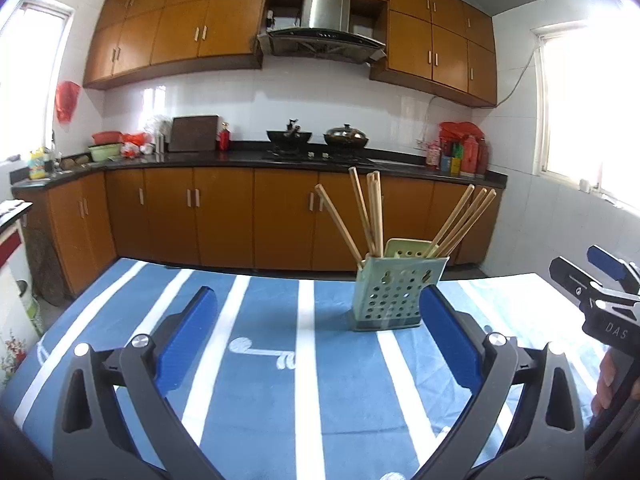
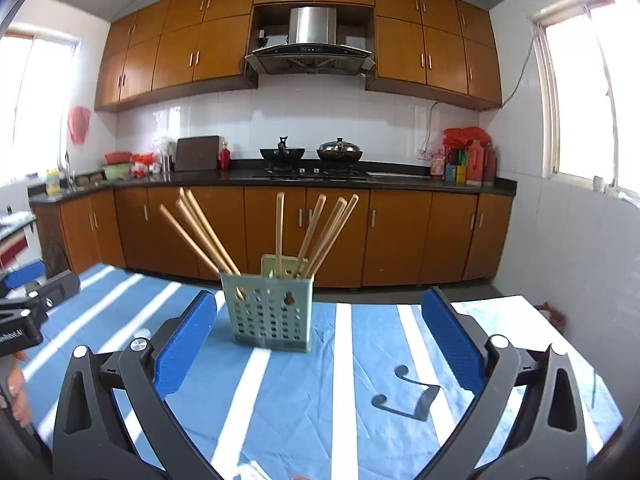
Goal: Organize utensils
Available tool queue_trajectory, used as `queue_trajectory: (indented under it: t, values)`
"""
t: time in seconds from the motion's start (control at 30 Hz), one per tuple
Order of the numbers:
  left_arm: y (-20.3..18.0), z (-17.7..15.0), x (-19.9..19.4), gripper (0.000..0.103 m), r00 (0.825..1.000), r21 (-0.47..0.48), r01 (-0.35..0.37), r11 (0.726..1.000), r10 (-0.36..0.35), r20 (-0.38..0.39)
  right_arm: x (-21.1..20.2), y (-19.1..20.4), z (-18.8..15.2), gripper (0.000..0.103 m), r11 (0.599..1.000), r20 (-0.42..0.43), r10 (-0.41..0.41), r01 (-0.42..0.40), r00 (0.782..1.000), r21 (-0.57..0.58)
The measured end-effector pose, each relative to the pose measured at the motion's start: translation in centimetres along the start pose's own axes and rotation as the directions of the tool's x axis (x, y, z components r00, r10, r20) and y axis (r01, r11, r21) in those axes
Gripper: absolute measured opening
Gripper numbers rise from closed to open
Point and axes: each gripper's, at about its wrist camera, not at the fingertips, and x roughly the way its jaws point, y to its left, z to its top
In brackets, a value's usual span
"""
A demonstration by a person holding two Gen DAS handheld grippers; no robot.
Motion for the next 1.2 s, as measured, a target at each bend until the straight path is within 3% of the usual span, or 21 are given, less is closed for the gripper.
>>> queue_trajectory:
  t: [0.27, 0.5, 0.83, 1.2]
  values:
    - [-1.4, -3.8, -2.2, 0.099, 0.998, 0.080, -0.060, 0.995, 0.060, 0.011, -1.9, 1.5, -3.9, 0.101, 1.000, 0.000, -0.012, 0.012, 1.000, -0.002]
    - [-1.0, -6.4, -3.1, 0.099, 0.997, 0.033, -0.073, 0.997, 0.074, -0.018, -3.0, 1.8, -6.3, 0.101, 1.000, -0.038, 0.001, -0.001, 0.999, 0.007]
    - [-0.9, -7.9, -4.7, 0.099, 0.996, 0.023, -0.090, 0.996, 0.091, -0.024, -4.1, 2.1, -9.0, 0.101, 0.999, -0.073, 0.019, -0.017, 0.997, 0.028]
    - [-1.0, -8.6, -4.8, 0.099, 0.995, 0.007, -0.088, 0.996, 0.088, -0.053, -4.5, 1.9, -9.4, 0.101, 0.999, -0.091, 0.026, -0.022, 0.996, 0.039]
